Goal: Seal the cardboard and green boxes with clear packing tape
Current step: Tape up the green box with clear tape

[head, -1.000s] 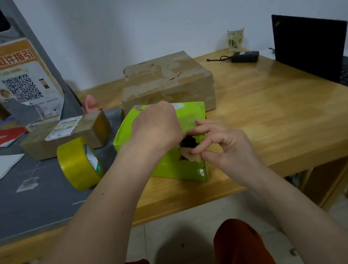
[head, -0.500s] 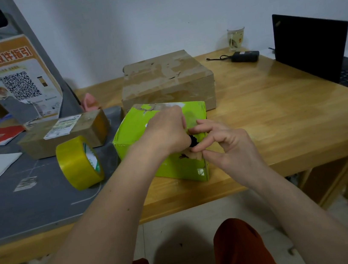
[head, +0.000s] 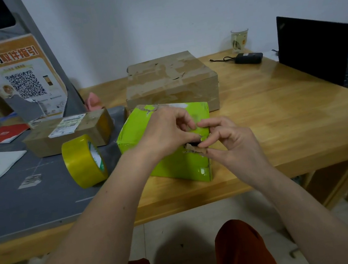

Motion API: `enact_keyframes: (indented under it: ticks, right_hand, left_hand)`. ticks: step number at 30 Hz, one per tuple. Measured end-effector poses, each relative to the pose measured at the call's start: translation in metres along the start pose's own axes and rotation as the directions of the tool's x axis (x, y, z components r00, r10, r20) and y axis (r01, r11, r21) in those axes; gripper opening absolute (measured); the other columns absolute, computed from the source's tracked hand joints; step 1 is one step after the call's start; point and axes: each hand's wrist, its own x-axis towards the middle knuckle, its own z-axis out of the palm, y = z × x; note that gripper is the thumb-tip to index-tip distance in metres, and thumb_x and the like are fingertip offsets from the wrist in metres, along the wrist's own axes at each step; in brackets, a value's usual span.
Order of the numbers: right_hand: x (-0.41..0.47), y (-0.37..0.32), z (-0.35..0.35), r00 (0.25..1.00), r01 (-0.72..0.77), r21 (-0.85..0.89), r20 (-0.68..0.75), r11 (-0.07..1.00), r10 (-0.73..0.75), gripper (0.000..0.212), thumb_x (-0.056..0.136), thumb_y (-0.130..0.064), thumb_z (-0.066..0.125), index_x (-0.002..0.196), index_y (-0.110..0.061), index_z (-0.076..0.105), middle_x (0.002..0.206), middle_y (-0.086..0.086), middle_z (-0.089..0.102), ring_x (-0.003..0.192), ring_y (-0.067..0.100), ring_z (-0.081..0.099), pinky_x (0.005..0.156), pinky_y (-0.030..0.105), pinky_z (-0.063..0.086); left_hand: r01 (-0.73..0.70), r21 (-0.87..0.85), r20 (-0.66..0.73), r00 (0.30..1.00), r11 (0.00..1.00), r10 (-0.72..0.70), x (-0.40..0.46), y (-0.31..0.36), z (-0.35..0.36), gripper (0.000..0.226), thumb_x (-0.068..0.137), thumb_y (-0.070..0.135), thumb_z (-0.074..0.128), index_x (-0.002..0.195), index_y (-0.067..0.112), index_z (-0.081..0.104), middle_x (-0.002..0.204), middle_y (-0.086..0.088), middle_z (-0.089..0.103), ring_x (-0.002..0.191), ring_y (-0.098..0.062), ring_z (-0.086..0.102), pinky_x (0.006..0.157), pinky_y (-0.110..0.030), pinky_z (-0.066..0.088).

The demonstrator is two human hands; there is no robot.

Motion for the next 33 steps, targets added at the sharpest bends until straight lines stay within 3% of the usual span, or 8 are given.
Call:
enact_keyframes:
  ticks: [4, 6, 9, 12, 18, 25, 30, 33]
  right_hand:
    - [0.002, -0.012, -0.005, 0.999, -0.03, 0.003, 0.041, 1.0, 0.03, 0.016, 0.072, -0.003, 0.06, 0.074, -0.016, 0.068, 0.12, 0.006, 0.059, 0.117, 0.01, 0.057, 0.1, 0.029, 0.045]
    - [0.01, -0.024, -0.003, 0.998, -0.063, -0.155, -0.025, 0.986, 0.06, 0.011, 0.075, -0.007, 0.064, 0.075, -0.018, 0.068, 0.111, 0.001, 0.058, 0.106, 0.01, 0.06, 0.089, 0.025, 0.049]
    - [0.035, -0.046, 0.001, 0.984, -0.135, -0.67, -0.006, 0.73, 0.176, 0.012, 0.078, -0.022, 0.072, 0.07, -0.023, 0.064, 0.086, -0.004, 0.056, 0.082, 0.012, 0.055, 0.064, 0.024, 0.043]
    - [0.057, -0.067, 0.007, 0.924, -0.089, -0.814, 0.148, 0.573, 0.353, 0.013, 0.078, -0.022, 0.071, 0.076, -0.01, 0.067, 0.08, 0.005, 0.066, 0.075, 0.022, 0.063, 0.063, 0.033, 0.051]
    - [0.072, -0.074, 0.021, 0.858, 0.006, -0.931, 0.192, 0.364, 0.476, 0.022, 0.078, -0.018, 0.066, 0.068, -0.014, 0.047, 0.065, 0.002, 0.054, 0.056, 0.021, 0.056, 0.058, 0.031, 0.048]
    - [0.078, -0.075, 0.004, 0.792, -0.151, -0.796, 0.257, 0.586, 0.553, 0.013, 0.087, -0.011, 0.066, 0.09, 0.002, 0.066, 0.076, 0.011, 0.059, 0.049, 0.017, 0.056, 0.042, 0.02, 0.043]
    - [0.079, -0.067, 0.022, 0.858, 0.038, -0.945, 0.198, 0.325, 0.473, 0.013, 0.086, -0.017, 0.06, 0.093, -0.012, 0.051, 0.093, 0.006, 0.055, 0.09, 0.027, 0.056, 0.073, 0.034, 0.046]
    - [0.083, -0.061, 0.021, 0.872, 0.024, -0.93, 0.199, 0.367, 0.447, 0.006, 0.084, -0.012, 0.058, 0.086, -0.012, 0.053, 0.089, 0.005, 0.058, 0.087, 0.027, 0.058, 0.068, 0.032, 0.045]
  left_hand:
    - [0.021, -0.044, 0.06, 0.998, 0.999, -0.019, -0.001, -0.001, -0.004, 0.025, 0.066, 0.008, 0.088, 0.078, 0.017, 0.069, 0.068, 0.004, 0.059, 0.053, 0.004, 0.051, 0.061, -0.017, 0.049]
    - [0.048, -0.043, 0.089, 0.995, 0.998, -0.044, -0.002, -0.001, -0.006, 0.028, 0.066, 0.009, 0.088, 0.086, 0.015, 0.07, 0.071, 0.004, 0.06, 0.057, 0.002, 0.052, 0.065, -0.02, 0.051]
    - [0.083, -0.033, 0.107, 0.991, 0.996, -0.079, -0.003, 0.0, -0.007, 0.032, 0.071, -0.001, 0.08, 0.096, 0.015, 0.067, 0.076, 0.004, 0.058, 0.068, -0.009, 0.054, 0.073, -0.027, 0.053]
    - [0.087, -0.044, 0.122, 0.989, 0.995, -0.081, -0.005, -0.003, -0.009, 0.033, 0.076, -0.007, 0.069, 0.099, 0.016, 0.063, 0.08, 0.004, 0.058, 0.072, -0.011, 0.055, 0.076, -0.029, 0.052]
    - [0.098, -0.087, 0.076, 0.993, 0.991, -0.091, -0.01, -0.006, -0.006, 0.031, 0.079, -0.011, 0.059, 0.101, 0.012, 0.063, 0.081, 0.002, 0.059, 0.078, -0.016, 0.058, 0.08, -0.034, 0.053]
    - [0.105, -0.133, 0.013, 0.994, 0.985, -0.105, -0.016, -0.006, -0.003, 0.026, 0.083, -0.006, 0.065, 0.097, 0.015, 0.059, 0.08, 0.007, 0.056, 0.077, -0.009, 0.055, 0.077, -0.02, 0.049]
    - [0.118, -0.128, 0.001, 0.993, 0.985, -0.119, -0.017, -0.005, -0.003, 0.027, 0.083, -0.006, 0.062, 0.099, 0.015, 0.062, 0.085, 0.003, 0.059, 0.087, -0.015, 0.06, 0.087, -0.03, 0.051]
    - [0.122, -0.132, -0.022, 0.992, 0.984, -0.126, -0.017, -0.006, -0.002, 0.025, 0.083, -0.005, 0.06, 0.099, 0.014, 0.064, 0.085, 0.005, 0.061, 0.088, -0.015, 0.061, 0.089, -0.028, 0.05]
